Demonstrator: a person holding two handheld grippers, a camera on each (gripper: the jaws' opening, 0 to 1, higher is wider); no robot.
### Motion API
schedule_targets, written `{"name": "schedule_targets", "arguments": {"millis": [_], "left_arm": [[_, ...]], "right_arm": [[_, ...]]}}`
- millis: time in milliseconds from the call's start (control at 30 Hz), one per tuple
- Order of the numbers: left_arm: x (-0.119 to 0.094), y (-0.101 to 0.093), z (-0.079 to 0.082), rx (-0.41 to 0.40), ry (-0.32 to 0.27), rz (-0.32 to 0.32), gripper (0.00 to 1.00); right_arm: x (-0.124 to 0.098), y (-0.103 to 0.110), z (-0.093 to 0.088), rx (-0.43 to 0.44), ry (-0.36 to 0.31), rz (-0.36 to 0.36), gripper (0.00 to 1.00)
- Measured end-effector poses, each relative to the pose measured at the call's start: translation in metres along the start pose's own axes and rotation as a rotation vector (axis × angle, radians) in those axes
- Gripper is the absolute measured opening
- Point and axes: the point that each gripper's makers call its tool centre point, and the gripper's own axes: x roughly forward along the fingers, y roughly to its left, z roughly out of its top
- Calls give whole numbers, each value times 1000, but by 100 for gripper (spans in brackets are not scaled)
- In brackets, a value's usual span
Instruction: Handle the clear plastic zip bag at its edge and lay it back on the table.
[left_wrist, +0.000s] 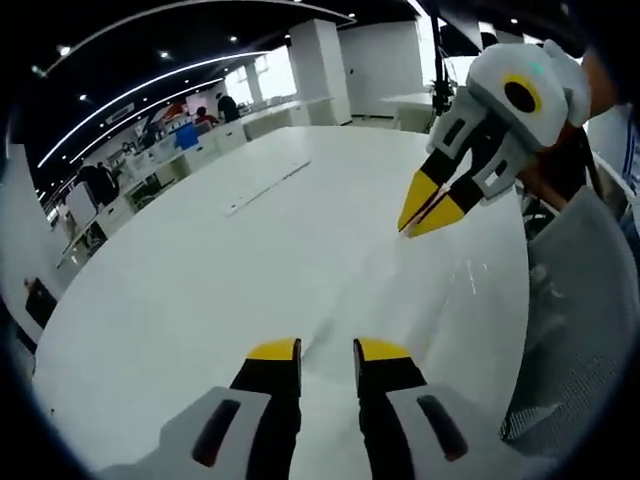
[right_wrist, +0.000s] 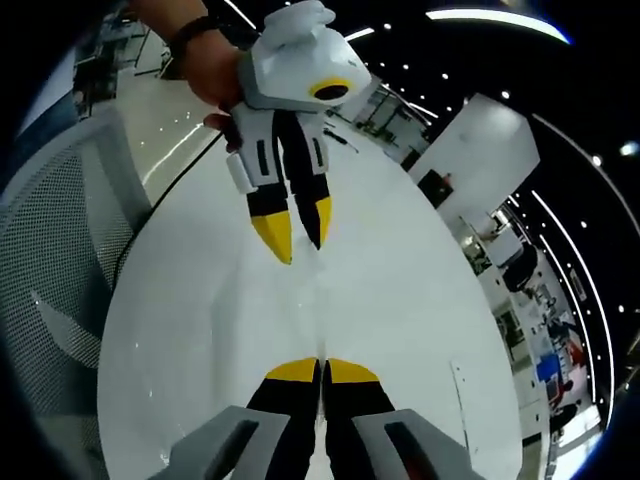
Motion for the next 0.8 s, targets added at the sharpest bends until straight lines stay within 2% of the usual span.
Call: {"name": "schedule_targets", "arguments": {"millis": [133, 233, 533, 567, 800], "left_arm": [[-3, -4, -3, -4, 9, -13, 14], [-6, -6, -4, -7, 19, -21, 5], [-10, -16, -6, -40, 33, -74, 2], [-10, -19, -9, -49, 41, -96, 2], [-7, -22, -19, -60, 62, -142, 3]], "right_arm": [[0, 0, 0, -7, 2, 0, 0], [1, 0, -1, -10, 5, -1, 0], [1, -3, -1, -17, 7, -17, 0], [1, -4, -1, -18, 6, -18, 0], [0, -4, 0, -25, 3, -22, 0]]}}
